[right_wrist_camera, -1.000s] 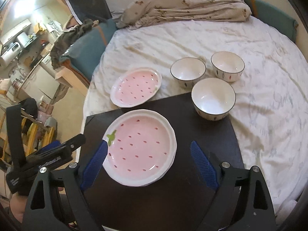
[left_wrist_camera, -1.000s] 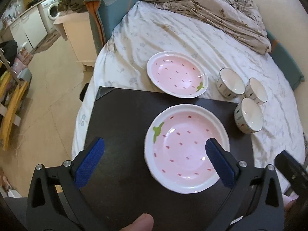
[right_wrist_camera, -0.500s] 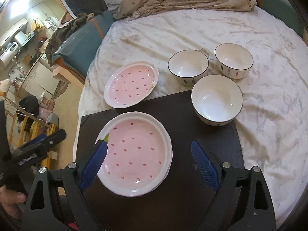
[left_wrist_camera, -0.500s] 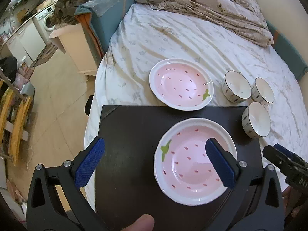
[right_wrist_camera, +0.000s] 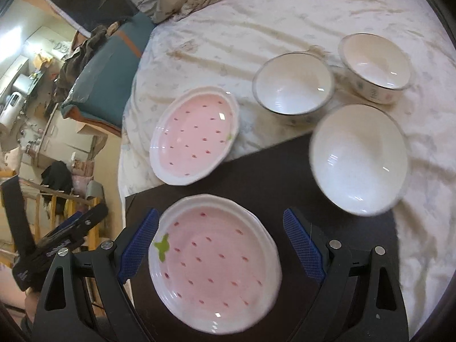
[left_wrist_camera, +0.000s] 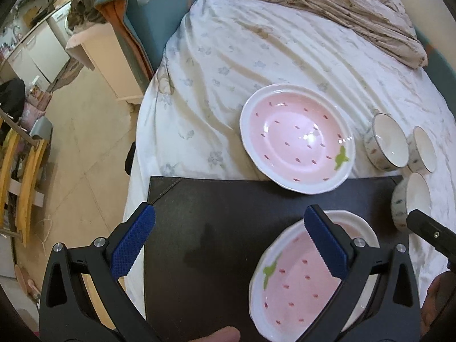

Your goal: Organize plates and bowls

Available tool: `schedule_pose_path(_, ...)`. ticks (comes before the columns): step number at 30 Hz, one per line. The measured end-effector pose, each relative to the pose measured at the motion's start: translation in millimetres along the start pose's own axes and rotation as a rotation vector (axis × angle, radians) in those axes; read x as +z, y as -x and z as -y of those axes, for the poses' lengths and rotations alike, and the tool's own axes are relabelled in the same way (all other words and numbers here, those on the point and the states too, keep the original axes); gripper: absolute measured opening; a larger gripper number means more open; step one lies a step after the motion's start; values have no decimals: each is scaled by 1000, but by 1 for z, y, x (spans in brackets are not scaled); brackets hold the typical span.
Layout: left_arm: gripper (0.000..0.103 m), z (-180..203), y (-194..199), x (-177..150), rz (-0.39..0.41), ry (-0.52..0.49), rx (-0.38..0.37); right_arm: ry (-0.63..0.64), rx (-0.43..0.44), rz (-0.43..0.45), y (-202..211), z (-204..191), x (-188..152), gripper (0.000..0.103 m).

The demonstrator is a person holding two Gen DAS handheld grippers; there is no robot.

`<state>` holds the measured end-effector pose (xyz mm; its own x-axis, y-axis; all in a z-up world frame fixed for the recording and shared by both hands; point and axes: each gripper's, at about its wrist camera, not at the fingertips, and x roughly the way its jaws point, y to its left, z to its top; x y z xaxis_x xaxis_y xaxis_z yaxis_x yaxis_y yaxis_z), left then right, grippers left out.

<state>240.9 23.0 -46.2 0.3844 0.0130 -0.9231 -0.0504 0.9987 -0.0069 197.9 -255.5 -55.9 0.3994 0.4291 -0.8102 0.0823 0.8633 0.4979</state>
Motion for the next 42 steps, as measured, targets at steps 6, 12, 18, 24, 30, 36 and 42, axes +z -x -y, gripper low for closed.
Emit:
schedule_pose_path(6,103,-20,-36,20,-44,105,16,12,26,-16,-29,-8,19,91)
schedule_pose_path(12,103,-31,-67,41,-96,170,-24,-19,21,-15,-49,-9,46,85)
schedule_pose_path(18,86,-27,-94,56,-141,178,-124,-88,22,-72,-81,-4,62,70)
schedule_pose_path(24,67,-14,-117,58,-208,164,-189,-131,-73,-129,-110,8,69,67)
schedule_pose_path(30,51,-3,-132,61,-249,168,-275,-140,-44,-188,-138,11,71,43)
schedule_pose_path(36,41,5,-145,60,-246,136,-236,-143,-26,-208,-155,15,71,31)
schedule_pose_path(42,41,12,-151,68,-240,138,-216,-135,-15,-203,-163,23,71,24)
